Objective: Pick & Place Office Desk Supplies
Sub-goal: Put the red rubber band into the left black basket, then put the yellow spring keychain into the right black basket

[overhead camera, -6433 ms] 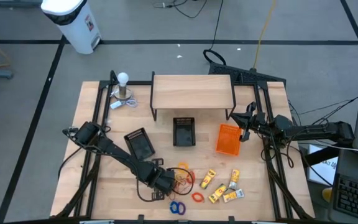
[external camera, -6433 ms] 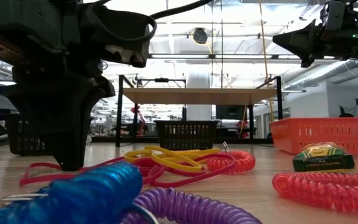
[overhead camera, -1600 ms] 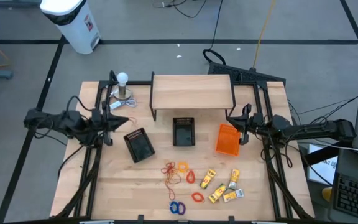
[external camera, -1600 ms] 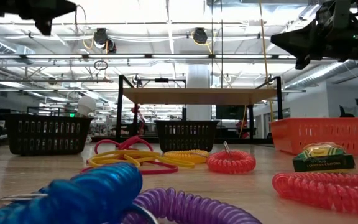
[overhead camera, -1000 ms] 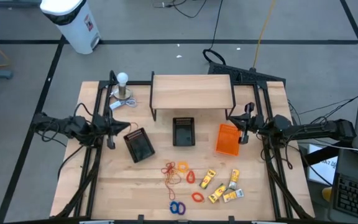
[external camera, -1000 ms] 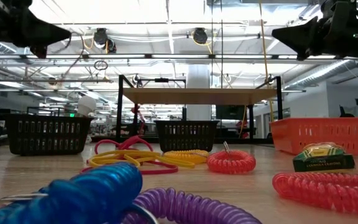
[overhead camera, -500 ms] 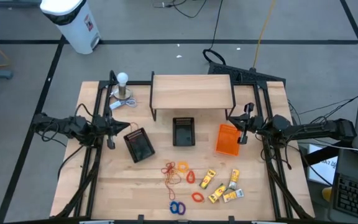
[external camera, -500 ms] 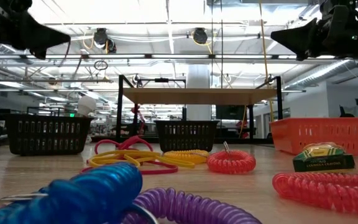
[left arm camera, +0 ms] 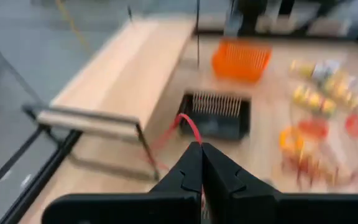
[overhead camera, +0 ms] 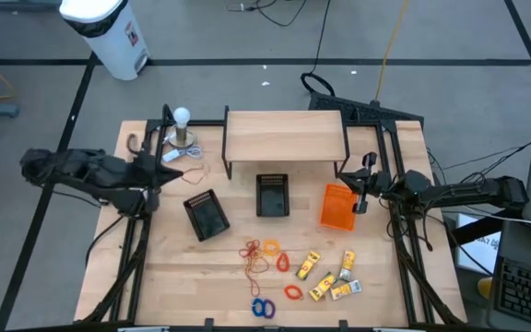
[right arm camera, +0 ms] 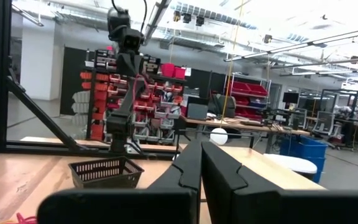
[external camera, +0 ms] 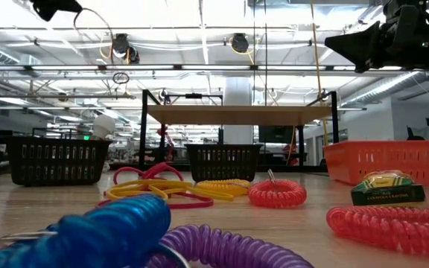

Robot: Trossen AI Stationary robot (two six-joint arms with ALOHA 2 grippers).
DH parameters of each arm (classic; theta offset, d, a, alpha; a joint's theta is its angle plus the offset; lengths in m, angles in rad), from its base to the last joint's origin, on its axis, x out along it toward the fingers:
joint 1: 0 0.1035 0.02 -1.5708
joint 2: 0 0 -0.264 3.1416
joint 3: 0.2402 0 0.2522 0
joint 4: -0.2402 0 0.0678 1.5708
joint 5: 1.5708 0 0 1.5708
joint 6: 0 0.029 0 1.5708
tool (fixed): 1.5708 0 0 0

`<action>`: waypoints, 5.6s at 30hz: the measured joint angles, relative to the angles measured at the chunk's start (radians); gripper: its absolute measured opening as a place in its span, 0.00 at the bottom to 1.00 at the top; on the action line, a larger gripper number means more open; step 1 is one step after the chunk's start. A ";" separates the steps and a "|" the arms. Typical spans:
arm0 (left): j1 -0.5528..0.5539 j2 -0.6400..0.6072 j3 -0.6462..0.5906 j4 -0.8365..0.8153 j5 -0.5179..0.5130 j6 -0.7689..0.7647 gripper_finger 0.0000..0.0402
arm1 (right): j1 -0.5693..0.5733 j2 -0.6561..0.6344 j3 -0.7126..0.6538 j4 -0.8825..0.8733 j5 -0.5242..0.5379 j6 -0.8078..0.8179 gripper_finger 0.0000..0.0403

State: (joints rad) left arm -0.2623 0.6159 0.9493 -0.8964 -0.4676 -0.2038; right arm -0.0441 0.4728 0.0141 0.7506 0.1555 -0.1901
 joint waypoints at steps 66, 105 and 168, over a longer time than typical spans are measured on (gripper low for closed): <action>0.153 0.833 -0.072 0.007 0.580 -0.005 0.50 | 0.000 0.000 0.000 0.017 0.000 0.021 0.00; 0.220 -0.524 -0.775 0.853 0.389 0.215 0.00 | 0.000 0.000 0.000 -0.001 -0.003 0.103 0.00; 0.220 -0.524 -0.907 0.863 0.390 0.209 0.02 | 0.321 1.376 1.387 -1.158 -0.178 0.277 0.31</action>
State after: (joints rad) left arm -0.0418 0.0921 0.0425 -0.0331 -0.0776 0.0050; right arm 0.2768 1.8489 1.4006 -0.4076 -0.0229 0.0870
